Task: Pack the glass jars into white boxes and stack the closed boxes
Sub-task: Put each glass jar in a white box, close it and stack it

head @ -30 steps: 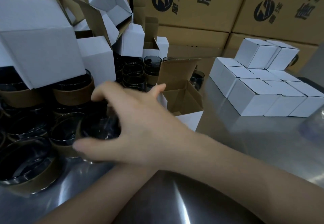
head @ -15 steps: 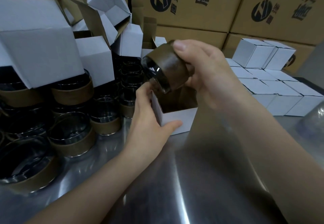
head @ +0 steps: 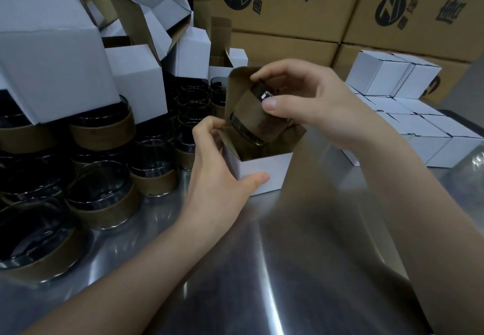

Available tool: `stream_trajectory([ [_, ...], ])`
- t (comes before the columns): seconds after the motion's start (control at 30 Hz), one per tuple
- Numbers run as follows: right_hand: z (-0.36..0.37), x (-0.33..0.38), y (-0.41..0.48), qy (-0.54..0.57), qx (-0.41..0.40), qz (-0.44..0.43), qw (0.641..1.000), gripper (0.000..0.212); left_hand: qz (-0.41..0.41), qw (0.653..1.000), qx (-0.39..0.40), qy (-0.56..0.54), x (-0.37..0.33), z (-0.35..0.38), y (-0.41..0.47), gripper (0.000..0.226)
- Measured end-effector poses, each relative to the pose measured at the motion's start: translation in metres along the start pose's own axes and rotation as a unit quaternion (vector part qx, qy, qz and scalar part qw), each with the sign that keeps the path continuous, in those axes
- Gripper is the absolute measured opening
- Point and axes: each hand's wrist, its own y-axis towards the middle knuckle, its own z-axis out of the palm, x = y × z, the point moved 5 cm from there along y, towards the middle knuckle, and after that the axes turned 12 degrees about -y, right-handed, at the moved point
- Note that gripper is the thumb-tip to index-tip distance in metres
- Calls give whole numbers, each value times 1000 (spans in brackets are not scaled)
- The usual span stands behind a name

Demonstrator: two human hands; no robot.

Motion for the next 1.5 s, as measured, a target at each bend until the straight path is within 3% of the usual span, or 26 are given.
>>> stream_trajectory([
  [0.47,9,5,-3,-236,15,-9,972,46,-1,1000,1,32,0,1,-1,84],
  [0.93,28,1,3,-377,73,67,921,44,-2,998,12,58,-2,4,-2,86],
  [1.17,35,4,8,-424,138,82,891,38,5,998,18,66,-3,5,-2,88],
  [1.5,32,3,6,-421,134,81,894,40,16,997,30,72,-1,7,-3,90],
])
